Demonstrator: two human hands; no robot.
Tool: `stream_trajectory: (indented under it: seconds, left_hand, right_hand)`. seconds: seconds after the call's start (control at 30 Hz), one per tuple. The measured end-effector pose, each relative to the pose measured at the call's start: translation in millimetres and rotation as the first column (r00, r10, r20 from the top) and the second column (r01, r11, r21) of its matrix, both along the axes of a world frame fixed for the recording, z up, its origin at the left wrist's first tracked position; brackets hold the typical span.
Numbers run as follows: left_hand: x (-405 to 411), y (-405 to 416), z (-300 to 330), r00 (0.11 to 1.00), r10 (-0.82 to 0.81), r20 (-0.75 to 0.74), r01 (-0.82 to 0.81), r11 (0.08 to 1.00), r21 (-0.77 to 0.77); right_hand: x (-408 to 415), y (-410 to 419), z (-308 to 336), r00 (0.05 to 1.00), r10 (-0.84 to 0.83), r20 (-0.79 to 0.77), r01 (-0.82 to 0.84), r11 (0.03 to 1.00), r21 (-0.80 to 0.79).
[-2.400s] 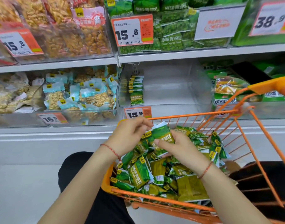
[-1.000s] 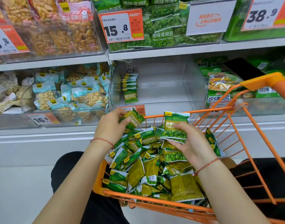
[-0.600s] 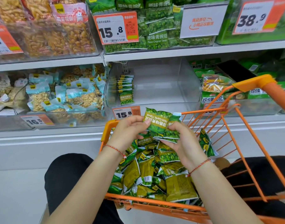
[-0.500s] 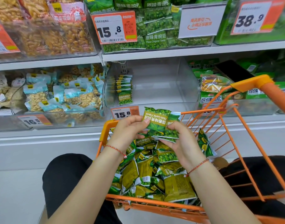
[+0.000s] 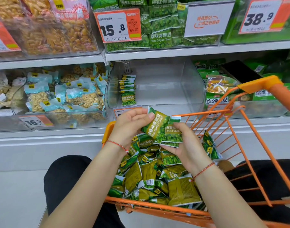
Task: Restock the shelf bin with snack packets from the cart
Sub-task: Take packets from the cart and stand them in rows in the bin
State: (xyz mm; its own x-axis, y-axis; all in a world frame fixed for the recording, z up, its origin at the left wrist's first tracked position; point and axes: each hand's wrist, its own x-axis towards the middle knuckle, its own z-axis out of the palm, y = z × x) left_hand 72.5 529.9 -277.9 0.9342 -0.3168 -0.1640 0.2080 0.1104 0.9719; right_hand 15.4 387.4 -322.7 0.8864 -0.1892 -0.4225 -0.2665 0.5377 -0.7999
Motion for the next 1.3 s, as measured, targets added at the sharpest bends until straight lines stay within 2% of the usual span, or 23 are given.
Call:
stream_trajectory:
  seconds: [0.1, 0.2, 0.3, 0.53, 0.73, 0.8, 0.93, 1.0, 1.07, 1.13, 1.3]
  left_hand:
    - [4, -1, 0, 0.993, -0.058, 0.101, 0.042, 0.987, 0.158]
    - [8, -3, 4, 0.967, -0.097, 0.236, 0.023, 0.953, 0.301]
    - [12, -5, 11, 0.921, -0.208, 0.329, 0.067, 0.917, 0.394]
    - [19, -16, 21, 0.868, -0.412, 0.276, 0.250, 0.844, 0.474]
    - [20, -23, 15, 0.875, -0.378, 0.302, 0.218, 0.865, 0.452]
    - [19, -23, 11, 0.887, -0.309, 0.343, 0.156, 0.899, 0.409]
    - [12, -20, 5, 0.878, -0.157, 0.452, -0.037, 0.920, 0.391]
    - [7, -15, 3, 0.924, -0.074, 0.375, -0.076, 0.925, 0.371]
    - [1, -10, -2, 0.977, -0.081, 0.199, 0.000, 0.926, 0.378]
    - [-4, -7, -9, 0.986, -0.139, 0.090, 0.098, 0.926, 0.364]
    - [-3, -5, -10, 0.985, -0.149, 0.091, 0.121, 0.957, 0.263]
  right_hand:
    - [0, 0, 1, 0.999, 0.024, 0.025, -0.024, 1.000, 0.002]
    - [-2, 2, 5, 0.996, 0.080, 0.035, -0.076, 0.993, -0.095]
    - [-4, 5, 8, 0.992, 0.118, 0.040, -0.110, 0.981, -0.157]
    - [-5, 5, 12, 0.987, 0.152, 0.060, -0.147, 0.986, -0.081]
    - [-7, 7, 15, 0.977, 0.188, 0.097, -0.187, 0.982, -0.026]
    - [-10, 7, 18, 0.973, 0.194, 0.122, -0.194, 0.981, -0.008]
    - [-10, 5, 21, 0.990, 0.097, 0.098, -0.100, 0.995, 0.027]
    - [-10, 6, 20, 0.989, 0.082, 0.119, -0.083, 0.997, 0.000]
    - [-9, 8, 19, 0.985, 0.061, 0.160, -0.054, 0.997, -0.047]
    - [-6, 12, 20, 0.983, 0.034, 0.181, -0.021, 0.997, -0.073]
    - [13, 23, 31, 0.970, 0.137, 0.199, -0.094, 0.973, -0.212]
